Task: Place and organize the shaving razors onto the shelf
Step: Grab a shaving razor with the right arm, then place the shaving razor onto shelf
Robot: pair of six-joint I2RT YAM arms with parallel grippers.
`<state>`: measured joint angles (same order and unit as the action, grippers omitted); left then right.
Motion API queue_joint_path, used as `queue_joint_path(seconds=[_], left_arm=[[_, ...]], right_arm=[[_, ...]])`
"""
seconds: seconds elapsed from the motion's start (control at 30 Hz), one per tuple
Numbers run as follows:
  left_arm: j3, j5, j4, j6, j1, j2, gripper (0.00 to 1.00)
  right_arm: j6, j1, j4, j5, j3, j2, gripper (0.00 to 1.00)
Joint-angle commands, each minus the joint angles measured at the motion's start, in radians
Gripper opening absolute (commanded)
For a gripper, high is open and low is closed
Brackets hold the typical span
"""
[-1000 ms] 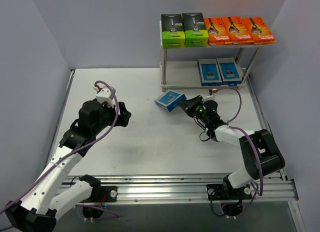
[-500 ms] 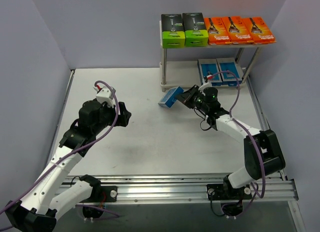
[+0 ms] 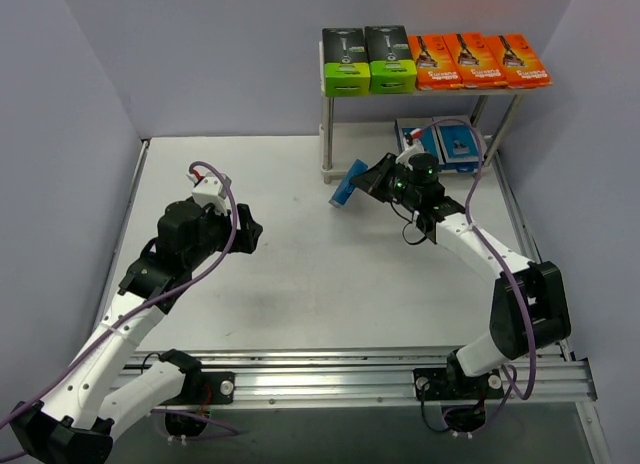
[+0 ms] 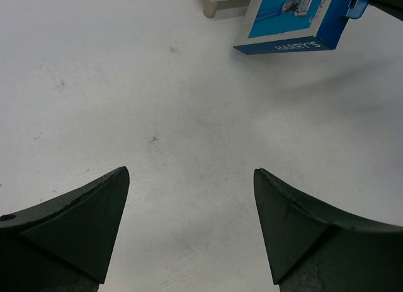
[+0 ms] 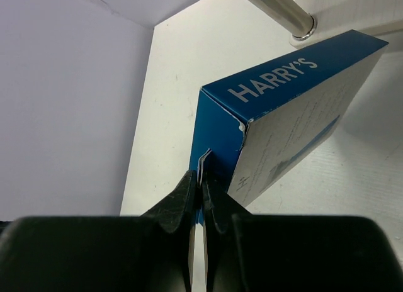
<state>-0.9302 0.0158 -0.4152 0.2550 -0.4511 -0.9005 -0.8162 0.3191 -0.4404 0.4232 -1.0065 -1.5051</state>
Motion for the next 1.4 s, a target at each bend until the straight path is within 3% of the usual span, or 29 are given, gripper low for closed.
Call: queue_joint_path(seconds=[0.0, 0.6, 1.37], left_arm=[[-0.03, -0.008, 0.026, 0.009, -0.004, 0.017, 0.89], [-0.03, -0.01, 0.027, 0.007, -0.003, 0.017, 0.89], [-0.03, -0.013, 0.029, 0.007, -0.001, 0.0, 0.89]], right_arm=[[0.051, -0.009, -0.003, 0.043, -0.084, 0.011, 0.0], [0.17, -0.032, 0.04, 0.061, -0.193, -0.056, 0.0], [0.069, -0.153, -0.135, 0.164, -0.15, -0.109, 0.0]])
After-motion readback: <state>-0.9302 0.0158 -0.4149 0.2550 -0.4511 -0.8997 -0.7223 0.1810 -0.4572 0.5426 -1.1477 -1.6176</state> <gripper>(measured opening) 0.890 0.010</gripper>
